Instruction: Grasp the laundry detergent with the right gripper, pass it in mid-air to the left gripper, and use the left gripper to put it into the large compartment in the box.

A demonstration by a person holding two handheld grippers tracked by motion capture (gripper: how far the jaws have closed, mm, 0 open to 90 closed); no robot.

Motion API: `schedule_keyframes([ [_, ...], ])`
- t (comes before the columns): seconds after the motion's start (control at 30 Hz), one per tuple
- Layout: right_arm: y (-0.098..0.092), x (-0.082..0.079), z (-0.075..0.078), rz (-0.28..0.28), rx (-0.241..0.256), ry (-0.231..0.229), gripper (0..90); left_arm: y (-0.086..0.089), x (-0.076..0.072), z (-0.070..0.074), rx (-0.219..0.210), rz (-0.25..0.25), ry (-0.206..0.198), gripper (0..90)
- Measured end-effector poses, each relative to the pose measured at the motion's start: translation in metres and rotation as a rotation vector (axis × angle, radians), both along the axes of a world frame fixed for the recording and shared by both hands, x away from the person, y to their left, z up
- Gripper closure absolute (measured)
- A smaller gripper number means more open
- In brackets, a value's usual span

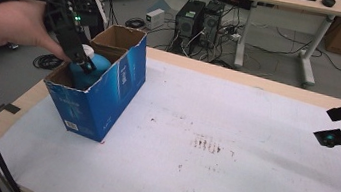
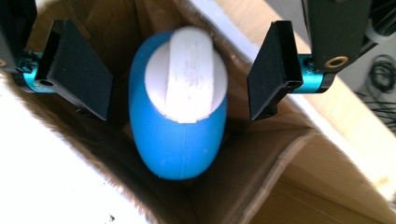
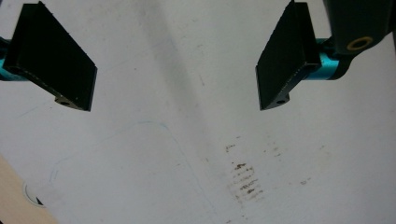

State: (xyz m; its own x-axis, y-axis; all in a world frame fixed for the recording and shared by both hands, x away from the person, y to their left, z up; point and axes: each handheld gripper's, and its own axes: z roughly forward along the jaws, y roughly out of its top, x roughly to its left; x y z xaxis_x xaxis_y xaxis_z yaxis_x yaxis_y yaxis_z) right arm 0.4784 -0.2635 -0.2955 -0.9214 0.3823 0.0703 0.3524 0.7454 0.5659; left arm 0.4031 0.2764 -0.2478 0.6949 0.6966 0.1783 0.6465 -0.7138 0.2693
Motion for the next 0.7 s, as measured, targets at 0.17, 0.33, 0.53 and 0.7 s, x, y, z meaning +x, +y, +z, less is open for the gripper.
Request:
schedule_keyframes([
  [0.17,0.001,-0.002,0.001,-0.01,0.005,0.01,11.8,-0.012,-0.001,0.025,0.011,-0.056,-0.036,23.3],
  [0.33,0.002,-0.008,0.004,-0.023,0.009,0.009,11.8,-0.035,0.005,0.035,-0.032,-0.134,-0.051,23.3],
  [0.53,0.002,-0.015,0.006,-0.043,0.008,0.008,11.8,-0.073,0.017,0.026,-0.053,-0.234,-0.049,23.3],
  [0.7,0.008,-0.025,0.006,-0.045,0.01,0.01,11.8,-0.103,0.022,0.016,-0.076,-0.296,-0.04,23.3],
])
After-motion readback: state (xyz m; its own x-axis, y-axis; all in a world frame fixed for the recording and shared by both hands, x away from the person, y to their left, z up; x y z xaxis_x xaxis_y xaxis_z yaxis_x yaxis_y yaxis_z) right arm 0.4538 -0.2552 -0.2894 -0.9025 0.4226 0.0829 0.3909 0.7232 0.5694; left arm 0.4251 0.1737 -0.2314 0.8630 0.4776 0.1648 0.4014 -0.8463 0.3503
